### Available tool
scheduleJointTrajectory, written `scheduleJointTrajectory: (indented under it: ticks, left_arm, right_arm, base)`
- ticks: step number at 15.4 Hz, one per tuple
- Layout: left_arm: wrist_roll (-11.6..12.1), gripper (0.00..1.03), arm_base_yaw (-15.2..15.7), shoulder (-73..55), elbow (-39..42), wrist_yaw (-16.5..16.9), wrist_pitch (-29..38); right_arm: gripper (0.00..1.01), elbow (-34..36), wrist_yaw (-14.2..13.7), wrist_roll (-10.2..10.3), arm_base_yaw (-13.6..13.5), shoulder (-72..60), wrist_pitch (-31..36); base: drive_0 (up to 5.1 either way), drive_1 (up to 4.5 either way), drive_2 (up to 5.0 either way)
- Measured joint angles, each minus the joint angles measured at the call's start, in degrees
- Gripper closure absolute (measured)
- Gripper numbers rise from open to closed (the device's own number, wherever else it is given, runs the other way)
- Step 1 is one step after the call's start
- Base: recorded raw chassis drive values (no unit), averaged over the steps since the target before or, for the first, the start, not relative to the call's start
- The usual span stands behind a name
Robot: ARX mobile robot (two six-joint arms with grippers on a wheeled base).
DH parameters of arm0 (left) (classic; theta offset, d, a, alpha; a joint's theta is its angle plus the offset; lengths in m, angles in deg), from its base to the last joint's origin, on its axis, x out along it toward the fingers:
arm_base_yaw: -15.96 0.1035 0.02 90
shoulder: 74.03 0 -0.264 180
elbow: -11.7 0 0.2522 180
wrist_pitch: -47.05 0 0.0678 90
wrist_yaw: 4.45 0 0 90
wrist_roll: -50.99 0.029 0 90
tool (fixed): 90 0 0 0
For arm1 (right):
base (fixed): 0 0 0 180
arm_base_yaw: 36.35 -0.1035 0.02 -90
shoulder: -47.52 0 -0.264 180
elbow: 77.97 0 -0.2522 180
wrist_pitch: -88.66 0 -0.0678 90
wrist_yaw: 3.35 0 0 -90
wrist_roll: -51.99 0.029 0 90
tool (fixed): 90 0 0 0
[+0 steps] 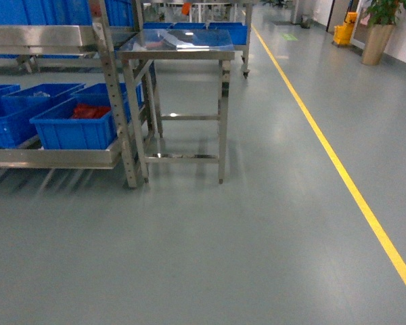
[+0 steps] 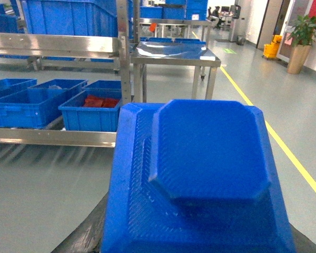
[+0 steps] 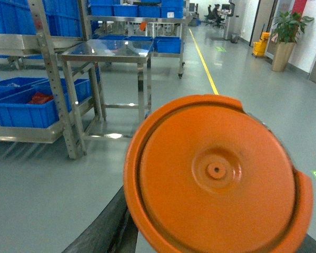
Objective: Sort blue parts and orange caps into right shelf containers
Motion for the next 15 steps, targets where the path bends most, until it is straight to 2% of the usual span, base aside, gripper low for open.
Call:
scheduleJointTrajectory:
  ticks: [15]
  left_arm:
    - [0.0, 0.60, 0.0, 0.0, 0.0, 0.1, 0.0]
  right_arm:
    - [0.57, 0.0, 0.0, 0.0, 0.0, 0.0, 0.0]
  base:
    - [0.0, 4.30, -4.3]
